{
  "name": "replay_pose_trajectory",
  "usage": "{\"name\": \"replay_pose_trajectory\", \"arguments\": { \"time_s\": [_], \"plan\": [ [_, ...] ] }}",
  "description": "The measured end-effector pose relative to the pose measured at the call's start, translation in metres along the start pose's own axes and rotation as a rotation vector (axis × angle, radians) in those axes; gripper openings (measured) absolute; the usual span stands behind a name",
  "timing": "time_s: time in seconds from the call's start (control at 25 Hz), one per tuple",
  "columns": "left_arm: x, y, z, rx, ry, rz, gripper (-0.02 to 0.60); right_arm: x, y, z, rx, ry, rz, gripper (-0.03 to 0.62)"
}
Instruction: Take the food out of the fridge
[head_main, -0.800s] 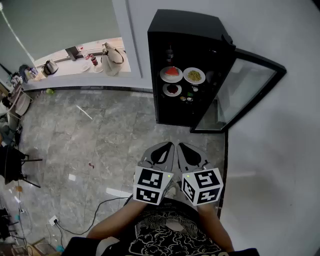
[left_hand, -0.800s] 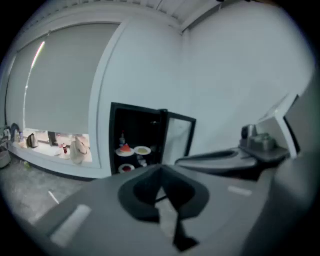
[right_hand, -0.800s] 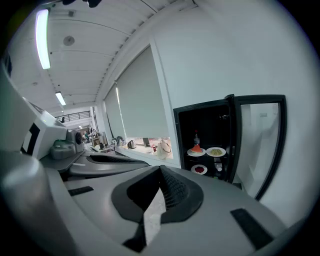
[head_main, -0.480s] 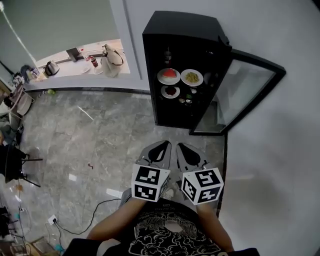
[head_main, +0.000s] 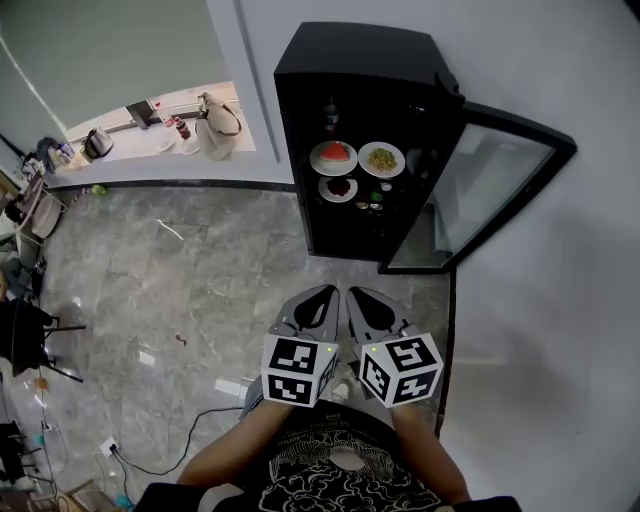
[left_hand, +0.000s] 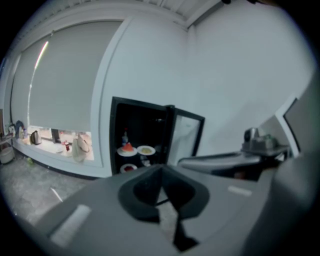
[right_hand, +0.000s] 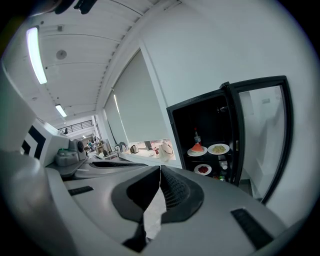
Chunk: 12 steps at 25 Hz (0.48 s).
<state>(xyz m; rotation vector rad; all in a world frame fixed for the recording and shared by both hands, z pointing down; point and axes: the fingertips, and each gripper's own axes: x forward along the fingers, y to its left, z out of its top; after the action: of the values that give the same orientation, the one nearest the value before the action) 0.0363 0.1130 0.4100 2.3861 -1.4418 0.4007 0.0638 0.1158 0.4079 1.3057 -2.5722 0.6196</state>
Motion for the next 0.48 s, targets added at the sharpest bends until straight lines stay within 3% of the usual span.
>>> {"name": "replay_pose_trajectory", "arguments": {
  "time_s": [0.48],
  "plan": [
    [0.080,0.078,0.025,-0.001,0.020,-0.034,0.000,0.108,-0.039,0.029,0.099,0.005,-0.032,0.002]
  ]
}}
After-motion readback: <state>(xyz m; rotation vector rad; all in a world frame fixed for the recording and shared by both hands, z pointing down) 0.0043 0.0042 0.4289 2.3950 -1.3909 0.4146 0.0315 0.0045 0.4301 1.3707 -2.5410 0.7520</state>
